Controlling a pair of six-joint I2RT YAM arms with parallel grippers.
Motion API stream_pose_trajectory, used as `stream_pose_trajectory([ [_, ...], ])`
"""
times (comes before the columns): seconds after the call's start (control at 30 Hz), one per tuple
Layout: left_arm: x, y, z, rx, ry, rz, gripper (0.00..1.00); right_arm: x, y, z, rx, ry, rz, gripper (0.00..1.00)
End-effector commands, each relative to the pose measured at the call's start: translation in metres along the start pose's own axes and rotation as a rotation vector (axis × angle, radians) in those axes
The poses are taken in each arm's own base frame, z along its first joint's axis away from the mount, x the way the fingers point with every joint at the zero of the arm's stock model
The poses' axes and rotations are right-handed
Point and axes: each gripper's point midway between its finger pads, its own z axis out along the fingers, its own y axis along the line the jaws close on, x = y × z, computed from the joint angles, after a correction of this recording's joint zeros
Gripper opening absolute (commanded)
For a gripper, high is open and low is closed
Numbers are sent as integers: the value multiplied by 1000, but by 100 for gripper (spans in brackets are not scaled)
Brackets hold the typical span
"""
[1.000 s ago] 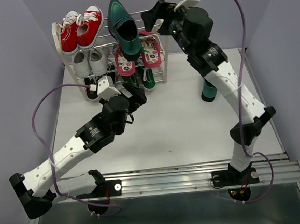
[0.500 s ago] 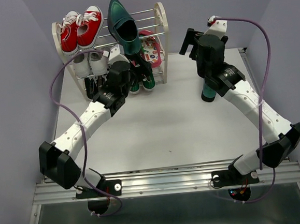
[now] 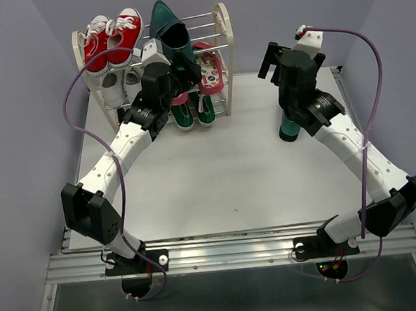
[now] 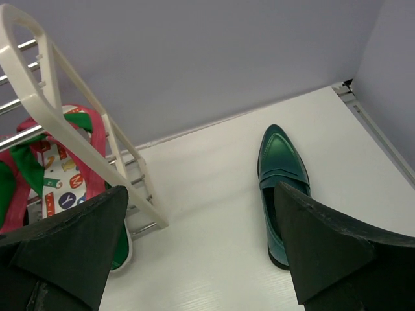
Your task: Place and organize the shoes onto the shoe shelf
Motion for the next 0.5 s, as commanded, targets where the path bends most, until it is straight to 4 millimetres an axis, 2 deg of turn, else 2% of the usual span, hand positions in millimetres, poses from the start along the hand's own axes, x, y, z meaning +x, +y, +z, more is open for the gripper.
stream_pose_trajectory([
  [0.0, -61, -23, -6, 56, -146, 0, 92, -1, -6, 7, 27, -20, 11, 100],
  [0.13, -76, -20, 3, 66, -159, -13, 73, 7, -6, 16, 26, -2, 8, 100],
  [0.23, -86, -18, 8, 60, -164, -14, 73, 11, -5, 20, 17, 9, 6, 100],
  [0.47, -78, -4, 26, 37, -132, -6, 73, 24, -9, 28, 24, 33, -16, 100],
])
